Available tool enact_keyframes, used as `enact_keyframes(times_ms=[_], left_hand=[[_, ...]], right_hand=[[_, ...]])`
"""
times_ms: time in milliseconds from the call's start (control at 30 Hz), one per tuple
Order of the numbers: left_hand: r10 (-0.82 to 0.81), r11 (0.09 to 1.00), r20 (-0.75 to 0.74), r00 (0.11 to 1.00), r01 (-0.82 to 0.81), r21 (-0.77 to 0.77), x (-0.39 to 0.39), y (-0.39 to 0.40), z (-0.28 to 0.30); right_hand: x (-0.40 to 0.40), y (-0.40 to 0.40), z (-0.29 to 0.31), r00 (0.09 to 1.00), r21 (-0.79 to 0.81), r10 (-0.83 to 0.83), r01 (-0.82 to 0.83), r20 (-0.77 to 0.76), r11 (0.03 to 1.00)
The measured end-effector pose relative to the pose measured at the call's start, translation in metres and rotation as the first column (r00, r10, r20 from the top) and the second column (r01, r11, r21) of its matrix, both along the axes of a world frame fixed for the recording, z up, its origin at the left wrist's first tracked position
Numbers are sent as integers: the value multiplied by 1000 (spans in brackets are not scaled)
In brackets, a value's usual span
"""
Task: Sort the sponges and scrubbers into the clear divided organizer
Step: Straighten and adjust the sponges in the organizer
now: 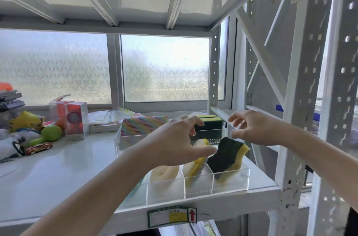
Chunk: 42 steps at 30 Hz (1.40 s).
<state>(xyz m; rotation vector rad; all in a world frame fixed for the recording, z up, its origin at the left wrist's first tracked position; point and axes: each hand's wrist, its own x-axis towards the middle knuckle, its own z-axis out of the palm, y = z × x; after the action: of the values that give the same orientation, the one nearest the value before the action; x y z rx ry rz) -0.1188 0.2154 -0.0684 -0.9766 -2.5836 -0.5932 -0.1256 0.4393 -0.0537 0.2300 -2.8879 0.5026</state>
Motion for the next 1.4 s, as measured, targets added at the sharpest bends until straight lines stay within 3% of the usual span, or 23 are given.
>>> enact_keyframes(times_ms=[133, 267, 400, 633, 1033, 1400], left_hand=[[38, 992, 66, 997, -30, -123, 6, 6, -13], [34, 990, 83, 996, -21, -143, 3, 13, -22], [70, 991, 12, 997, -68, -111, 2, 19, -26], [113, 992, -86, 990, -118, -45, 4, 38, -21], [34, 998, 25, 999, -32, -60, 1, 42, -31], [89, 996, 104, 991, -88, -13, -4, 34, -22]], right_hand=[[10, -3, -19, 990, 54, -116, 112, 74, 992], [8, -5, -27, 977, 49, -188, 184, 97, 982], [4, -7, -35, 978, -110, -137, 155, 158, 982], [5, -9, -43, 991, -305, -110, 127, 74, 944], [9, -10, -54, 989, -252, -141, 128, -33, 959], [3, -4, -51, 985, -238, -166, 175, 57, 956]])
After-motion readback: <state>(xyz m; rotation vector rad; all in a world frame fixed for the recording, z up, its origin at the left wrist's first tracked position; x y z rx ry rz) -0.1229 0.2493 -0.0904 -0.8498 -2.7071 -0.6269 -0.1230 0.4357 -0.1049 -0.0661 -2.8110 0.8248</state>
